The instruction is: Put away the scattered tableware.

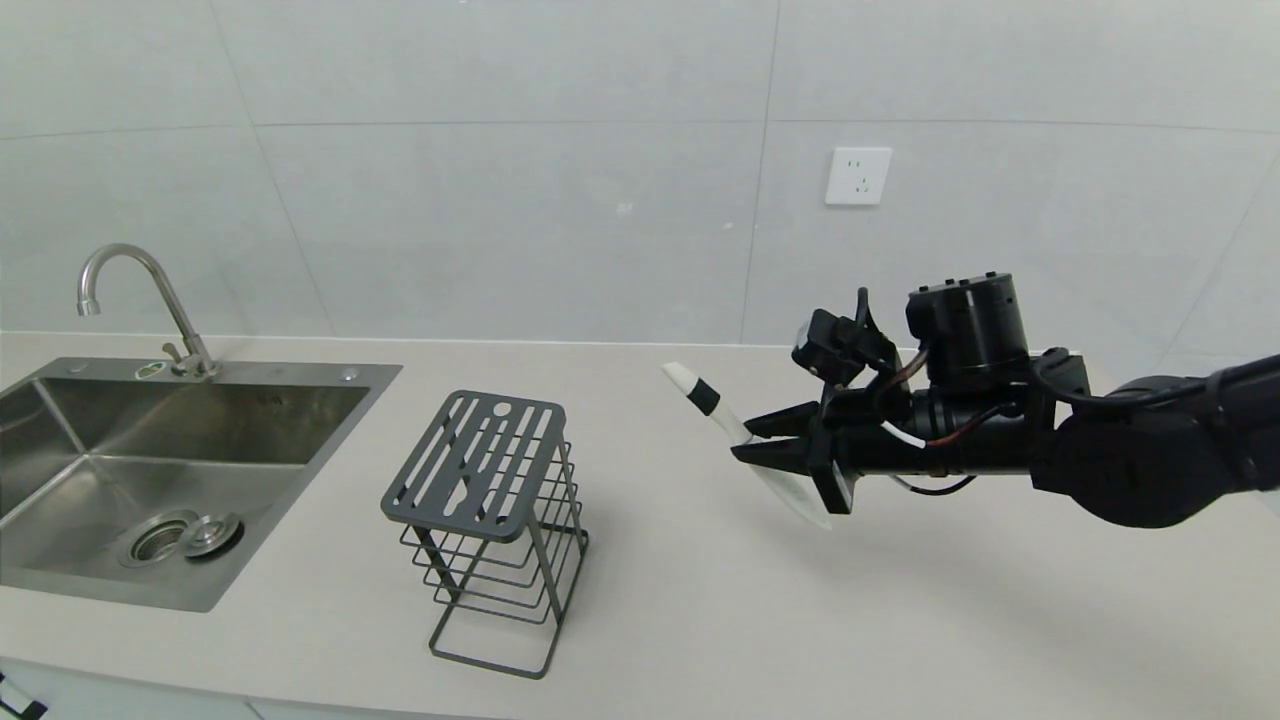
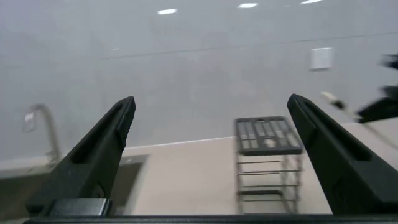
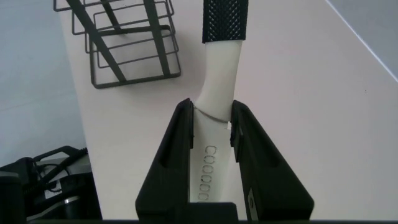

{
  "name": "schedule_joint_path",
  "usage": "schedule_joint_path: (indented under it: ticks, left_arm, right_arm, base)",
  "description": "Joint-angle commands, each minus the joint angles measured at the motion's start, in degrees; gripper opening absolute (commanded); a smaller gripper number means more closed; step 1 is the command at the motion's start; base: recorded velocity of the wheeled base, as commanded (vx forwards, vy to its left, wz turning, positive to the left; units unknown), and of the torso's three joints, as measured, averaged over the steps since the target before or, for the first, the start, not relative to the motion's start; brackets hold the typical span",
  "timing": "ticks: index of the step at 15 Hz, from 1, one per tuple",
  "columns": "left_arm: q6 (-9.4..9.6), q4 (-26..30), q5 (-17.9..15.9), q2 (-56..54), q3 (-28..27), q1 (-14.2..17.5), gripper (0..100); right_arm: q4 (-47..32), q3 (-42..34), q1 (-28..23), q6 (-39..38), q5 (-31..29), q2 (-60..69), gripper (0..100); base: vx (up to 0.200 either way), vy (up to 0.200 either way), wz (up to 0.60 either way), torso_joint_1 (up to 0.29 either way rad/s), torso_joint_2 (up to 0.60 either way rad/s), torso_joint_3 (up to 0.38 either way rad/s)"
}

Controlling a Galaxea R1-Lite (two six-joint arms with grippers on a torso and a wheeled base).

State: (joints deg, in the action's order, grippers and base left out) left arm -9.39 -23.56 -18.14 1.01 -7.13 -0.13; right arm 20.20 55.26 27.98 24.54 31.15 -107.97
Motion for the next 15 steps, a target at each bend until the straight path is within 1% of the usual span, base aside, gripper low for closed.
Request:
schedule_joint_path:
  ticks: [1, 2, 3, 4, 6, 7, 8, 9, 10, 11, 12, 13, 14, 15]
  left_arm:
    - [-5.73, 1.06, -2.87, 4.53, -4.38, -0.66, 100]
    - [-7.93, 1.15, -3.13, 5.40, -5.17, -1.01, 100]
    - [-11.79, 1.06, -4.36, 8.04, -7.63, -1.54, 100]
    - [-11.88, 0.80, -6.47, 9.62, -8.43, -1.89, 100]
    - [-11.62, 0.54, -12.62, 12.79, -9.22, -2.41, 100]
    - [-11.09, 0.54, -16.49, 14.81, -9.22, -2.33, 100]
    - [-10.39, 0.45, -19.57, 16.74, -9.22, -2.41, 100]
    - [-9.60, 0.01, -21.67, 18.94, -9.22, -2.41, 100]
    - [-6.96, -1.04, -23.17, 23.42, -9.39, -2.24, 100]
    - [-3.09, -2.19, -22.99, 28.08, -9.39, -2.15, 100]
    - [2.71, -5.26, -22.91, 34.50, -9.39, -2.15, 100]
    - [4.11, -6.85, -22.91, 36.78, -9.39, -2.33, 100]
    - [4.90, -9.22, -22.99, 39.68, -9.39, -2.85, 100]
    - [4.64, -11.15, -22.99, 42.85, -9.48, -5.75, 100]
  right_arm:
    - [0.02, -0.06, 1.20, -0.55, 0.14, 0.83, 0]
    - [0.02, -0.15, 1.64, -0.90, 0.14, 1.18, 0]
    - [0.02, -0.33, 2.52, -3.36, 1.46, 2.15, 0]
    - [0.02, -0.33, 2.96, -4.15, 2.52, 2.68, 0]
    - [0.02, -0.50, 3.31, -4.41, 4.10, 3.21, 0]
    - [0.02, -0.50, 3.40, -4.41, 4.10, 3.73, 0]
    - [0.02, -0.59, 3.84, -4.41, 4.62, 3.82, 0]
    - [0.10, -0.50, 4.45, -4.50, 5.33, 4.09, 0]
    - [0.10, -0.33, 5.33, -4.68, 5.85, 4.61, 0]
    - [0.28, -0.33, 6.39, -5.20, 5.94, 5.05, 0]
    - [1.25, -0.33, 7.53, -6.17, 6.03, 5.58, 0]
    - [1.86, -0.33, 8.06, -6.35, 6.03, 5.58, 0]
    - [2.48, -0.15, 8.67, -6.43, 6.03, 5.58, 0]
    - [2.56, -0.06, 9.38, -6.43, 6.03, 5.58, 0]
  base:
    - [0.000, 0.000, 0.00, 0.000, 0.00, 0.000]
    - [0.000, 0.000, 0.00, 0.000, 0.00, 0.000]
    - [0.000, 0.000, 0.00, 0.000, 0.00, 0.000]
    - [0.000, 0.000, 0.00, 0.000, 0.00, 0.000]
    - [0.000, 0.000, 0.00, 0.000, 0.00, 0.000]
    - [0.000, 0.000, 0.00, 0.000, 0.00, 0.000]
    - [0.000, 0.000, 0.00, 0.000, 0.00, 0.000]
    - [0.000, 0.000, 0.00, 0.000, 0.00, 0.000]
    - [0.000, 0.000, 0.00, 0.000, 0.00, 0.000]
    - [0.000, 0.000, 0.00, 0.000, 0.00, 0.000]
    - [0.000, 0.000, 0.00, 0.000, 0.00, 0.000]
    - [0.000, 0.000, 0.00, 0.000, 0.00, 0.000]
    - [0.000, 0.000, 0.00, 0.000, 0.00, 0.000]
    - [0.000, 0.000, 0.00, 0.000, 0.00, 0.000]
